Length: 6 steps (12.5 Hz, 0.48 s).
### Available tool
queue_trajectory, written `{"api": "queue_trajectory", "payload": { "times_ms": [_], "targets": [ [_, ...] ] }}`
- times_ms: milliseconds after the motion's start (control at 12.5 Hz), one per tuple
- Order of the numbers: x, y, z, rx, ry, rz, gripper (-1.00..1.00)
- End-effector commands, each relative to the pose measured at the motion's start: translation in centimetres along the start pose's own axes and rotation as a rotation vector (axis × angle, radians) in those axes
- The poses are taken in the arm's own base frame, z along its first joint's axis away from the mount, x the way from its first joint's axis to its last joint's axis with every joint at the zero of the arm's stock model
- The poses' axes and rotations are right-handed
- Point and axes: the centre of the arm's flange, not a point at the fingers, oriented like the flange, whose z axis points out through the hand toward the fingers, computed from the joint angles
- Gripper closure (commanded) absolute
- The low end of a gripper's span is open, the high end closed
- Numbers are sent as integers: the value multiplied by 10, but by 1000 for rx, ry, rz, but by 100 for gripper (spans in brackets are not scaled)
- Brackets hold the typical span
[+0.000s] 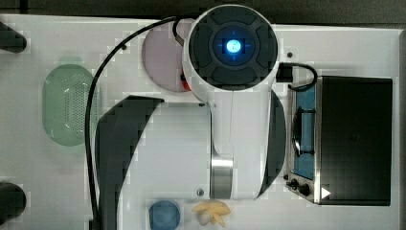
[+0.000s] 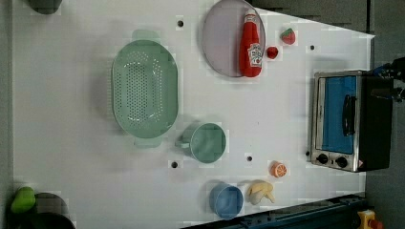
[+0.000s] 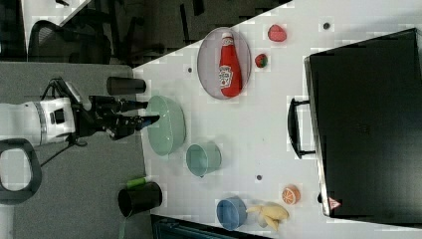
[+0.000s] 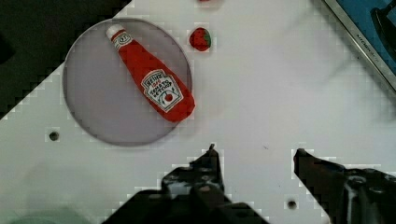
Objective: Pick ketchup from plate and place it on table.
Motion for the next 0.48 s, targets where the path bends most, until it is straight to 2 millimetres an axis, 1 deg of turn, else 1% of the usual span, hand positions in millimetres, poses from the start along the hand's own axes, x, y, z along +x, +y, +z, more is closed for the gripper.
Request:
{"api": "queue_trajectory", "payload": {
  "times_ms": [80,240,400,480],
  "targets": [
    [-34,69,-27,-51,-72,101,-59],
    [-33,66,-24,-49,-70,98,-99],
    [-27,55,-15,-35,-54,84,-100],
    [-24,47,-7,-32,-50,74,-100]
  ]
}}
